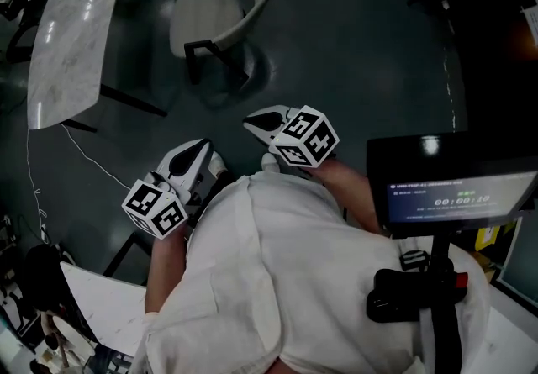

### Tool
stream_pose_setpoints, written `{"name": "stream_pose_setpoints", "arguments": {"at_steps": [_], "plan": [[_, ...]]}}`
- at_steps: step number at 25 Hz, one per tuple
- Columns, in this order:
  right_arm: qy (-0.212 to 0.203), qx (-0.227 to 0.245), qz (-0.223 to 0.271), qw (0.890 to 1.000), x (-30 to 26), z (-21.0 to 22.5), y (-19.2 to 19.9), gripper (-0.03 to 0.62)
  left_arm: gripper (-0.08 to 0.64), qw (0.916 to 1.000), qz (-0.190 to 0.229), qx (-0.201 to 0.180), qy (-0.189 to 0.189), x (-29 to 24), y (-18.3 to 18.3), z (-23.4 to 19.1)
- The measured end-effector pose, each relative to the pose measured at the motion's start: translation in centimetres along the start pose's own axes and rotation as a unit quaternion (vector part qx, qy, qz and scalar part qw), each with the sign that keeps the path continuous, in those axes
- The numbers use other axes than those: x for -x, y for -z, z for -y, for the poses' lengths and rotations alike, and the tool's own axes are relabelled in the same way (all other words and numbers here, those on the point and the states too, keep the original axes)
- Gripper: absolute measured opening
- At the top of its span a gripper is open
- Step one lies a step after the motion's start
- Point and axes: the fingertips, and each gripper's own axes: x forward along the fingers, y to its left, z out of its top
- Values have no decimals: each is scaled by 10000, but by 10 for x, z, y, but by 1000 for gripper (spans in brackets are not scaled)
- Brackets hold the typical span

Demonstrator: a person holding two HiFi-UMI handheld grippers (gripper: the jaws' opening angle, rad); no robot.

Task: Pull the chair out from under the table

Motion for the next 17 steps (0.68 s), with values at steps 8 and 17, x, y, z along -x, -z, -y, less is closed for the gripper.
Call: {"name": "stream_pose_setpoints", "arguments": {"at_steps": [8,17], "plan": [[-80,68,-9,9999,5,-6,7,6,6,10000,-60,3,-19,-4,8,8],[-121,57,19,9999,3,-7,6,6,6,9999,-59,-1,-82,-3,4,5]]}}
